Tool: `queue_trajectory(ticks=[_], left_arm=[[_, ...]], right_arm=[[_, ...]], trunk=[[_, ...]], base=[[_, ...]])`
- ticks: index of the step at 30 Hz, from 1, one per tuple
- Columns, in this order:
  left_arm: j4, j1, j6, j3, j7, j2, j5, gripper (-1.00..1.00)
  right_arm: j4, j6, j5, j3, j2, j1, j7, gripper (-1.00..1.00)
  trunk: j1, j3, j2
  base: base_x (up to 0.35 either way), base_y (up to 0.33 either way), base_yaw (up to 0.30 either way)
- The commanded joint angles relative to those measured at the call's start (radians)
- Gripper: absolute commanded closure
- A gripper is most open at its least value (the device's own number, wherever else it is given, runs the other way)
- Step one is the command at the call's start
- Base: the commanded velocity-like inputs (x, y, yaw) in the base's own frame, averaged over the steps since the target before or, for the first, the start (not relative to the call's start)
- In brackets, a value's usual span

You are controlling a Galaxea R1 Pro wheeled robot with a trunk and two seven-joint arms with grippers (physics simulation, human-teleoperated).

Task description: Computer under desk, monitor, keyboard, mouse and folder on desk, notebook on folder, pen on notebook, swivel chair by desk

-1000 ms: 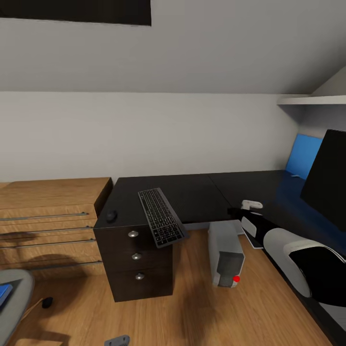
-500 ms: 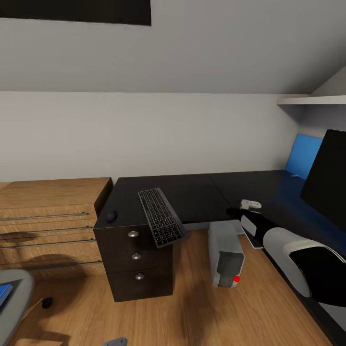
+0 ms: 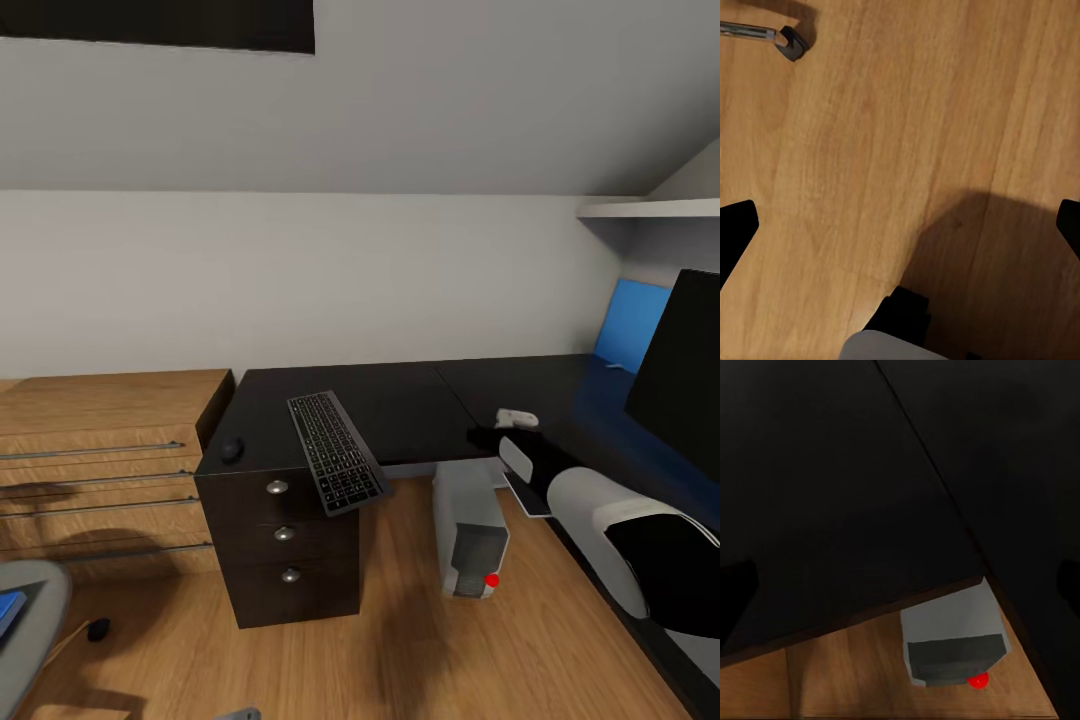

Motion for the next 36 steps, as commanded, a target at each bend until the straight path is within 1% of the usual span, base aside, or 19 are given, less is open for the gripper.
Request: queue_trajectory(ticks=[1, 13, 16, 20, 21, 22, 23, 26, 27, 28, 29, 33, 36], left_arm=[[-0.002, -0.002, 0.004, -0.007, 0.007, 0.001, 0.002, -1.0], [0.0, -0.002, 0.004, -0.007, 0.006, 0.001, 0.002, -1.0], [0.0, -0.002, 0.004, -0.007, 0.006, 0.001, 0.003, -1.0], [0.0, -0.002, 0.004, -0.007, 0.006, 0.001, 0.003, -1.0], [0.0, -0.002, 0.004, -0.007, 0.006, 0.001, 0.003, -1.0], [0.0, -0.002, 0.004, -0.007, 0.006, 0.001, 0.003, -1.0], [0.0, -0.002, 0.004, -0.007, 0.006, 0.001, 0.003, -1.0], [0.0, -0.002, 0.004, -0.008, 0.006, 0.001, 0.002, -1.0], [-0.001, -0.002, 0.003, -0.008, 0.007, 0.001, 0.002, -1.0], [-0.001, -0.002, 0.003, -0.009, 0.007, 0.001, 0.002, -1.0], [0.0, -0.002, 0.003, -0.009, 0.007, 0.001, 0.002, -1.0], [0.0, -0.002, 0.003, -0.009, 0.007, 0.001, 0.002, -1.0], [0.0, -0.002, 0.003, -0.008, 0.007, 0.001, 0.002, -1.0]], right_arm=[[-0.006, 0.011, -0.01, 0.008, -0.001, 0.0, -0.006, -1.0], [-0.021, 0.029, -0.009, 0.01, 0.0, 0.0, -0.009, -1.0], [-0.021, 0.029, -0.008, 0.01, 0.001, 0.0, -0.02, -1.0], [-0.027, 0.029, -0.008, 0.012, 0.005, 0.0, -0.069, -1.0], [-0.031, 0.029, -0.009, 0.013, 0.007, 0.001, -0.088, -1.0], [-0.047, 0.029, -0.009, 0.013, 0.01, 0.005, -0.131, -1.0], [-0.101, 0.035, -0.01, 0.013, 0.014, 0.029, -0.186, -1.0], [-0.229, 0.067, -0.009, 0.012, 0.016, 0.089, -0.263, -1.0], [-0.445, 0.156, -0.009, 0.009, 0.014, 0.185, -0.342, -1.0], [-0.506, 0.184, -0.009, 0.009, 0.013, 0.212, -0.358, -1.0], [-0.625, 0.24, -0.009, 0.006, 0.009, 0.267, -0.387, -1.0], [-0.813, 0.332, -0.01, -0.008, 0.004, 0.365, -0.425, -1.0], [-0.915, 0.381, -0.01, -0.027, 0.003, 0.415, -0.438, -1.0]], trunk=[[0.0, -0.001, -0.001], [0.0, -0.001, -0.001], [0.0, -0.001, -0.001], [0.0, -0.001, -0.001], [0.0, -0.001, -0.001], [0.0, -0.001, -0.001], [0.0, -0.001, -0.001], [0.0, -0.001, -0.001], [0.0, -0.001, -0.001], [0.0, -0.001, -0.001], [0.0, -0.001, -0.001], [0.0, -0.001, -0.001], [0.0, -0.001, -0.001]], base=[[0.0, 0.0, 0.0], [0.0, 0.0, 0.0], [0.0, 0.0, 0.0], [0.0, 0.0, 0.0], [0.0, 0.0, 0.0], [0.0, 0.0, 0.0], [0.0, 0.0, 0.0], [0.0, 0.0, 0.0], [0.0, 0.0, 0.0], [0.0, 0.0, 0.0], [0.0, 0.0, 0.0], [0.0, 0.0, 0.0], [0.0, 0.0, 0.0]])
